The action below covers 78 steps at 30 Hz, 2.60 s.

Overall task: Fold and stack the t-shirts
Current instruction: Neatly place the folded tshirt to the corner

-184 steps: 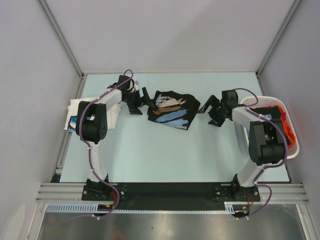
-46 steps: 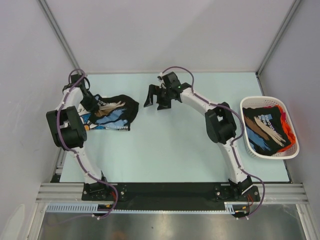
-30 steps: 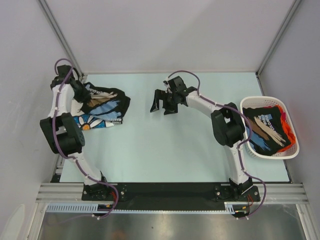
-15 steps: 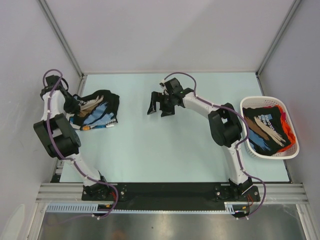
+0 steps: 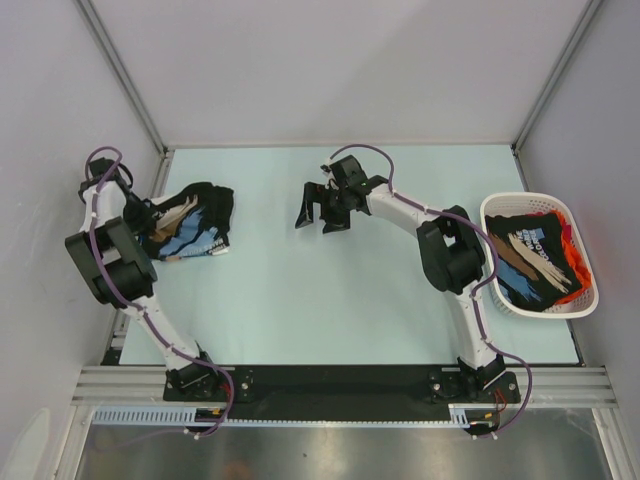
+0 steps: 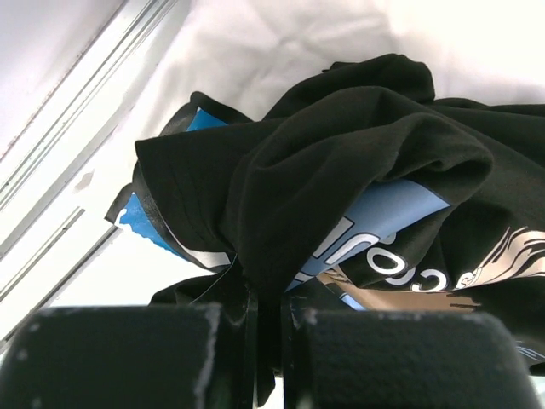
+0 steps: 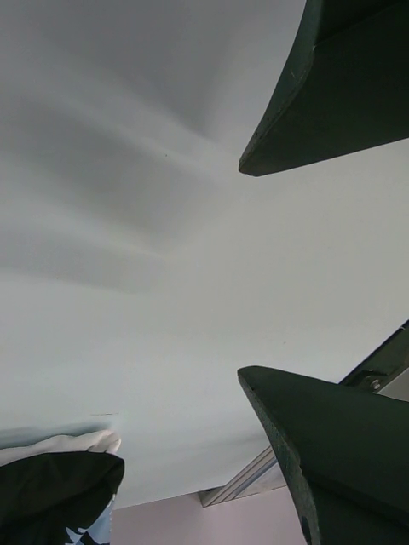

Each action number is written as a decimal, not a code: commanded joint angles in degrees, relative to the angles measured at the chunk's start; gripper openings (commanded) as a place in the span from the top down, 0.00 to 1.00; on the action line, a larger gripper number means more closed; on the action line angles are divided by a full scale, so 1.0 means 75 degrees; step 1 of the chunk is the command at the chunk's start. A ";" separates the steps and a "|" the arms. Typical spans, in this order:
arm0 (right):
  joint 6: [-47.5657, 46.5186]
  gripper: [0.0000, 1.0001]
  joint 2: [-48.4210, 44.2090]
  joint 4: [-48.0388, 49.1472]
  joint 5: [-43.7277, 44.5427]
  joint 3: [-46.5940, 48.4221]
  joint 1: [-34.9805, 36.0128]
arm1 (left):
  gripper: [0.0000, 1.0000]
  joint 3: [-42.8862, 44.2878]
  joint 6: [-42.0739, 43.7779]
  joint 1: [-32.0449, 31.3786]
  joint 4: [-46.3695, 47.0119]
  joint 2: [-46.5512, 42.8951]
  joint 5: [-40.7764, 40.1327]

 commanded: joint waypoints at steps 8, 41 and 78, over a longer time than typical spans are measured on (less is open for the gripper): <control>0.0073 0.00 -0.0116 0.0007 0.0148 0.0344 0.0075 | 0.02 -0.0004 0.0350 0.0162 0.0711 -0.0499 0.0900; -0.0325 0.00 -0.0679 -0.0438 0.0253 -0.0160 0.0157 | 1.00 -0.3660 -0.2414 0.0186 0.5973 -0.2060 0.7156; -0.0114 0.00 -0.0562 -0.0532 0.0195 -0.0324 -0.0054 | 1.00 -0.0347 -0.5710 0.0303 0.8638 0.3729 0.9397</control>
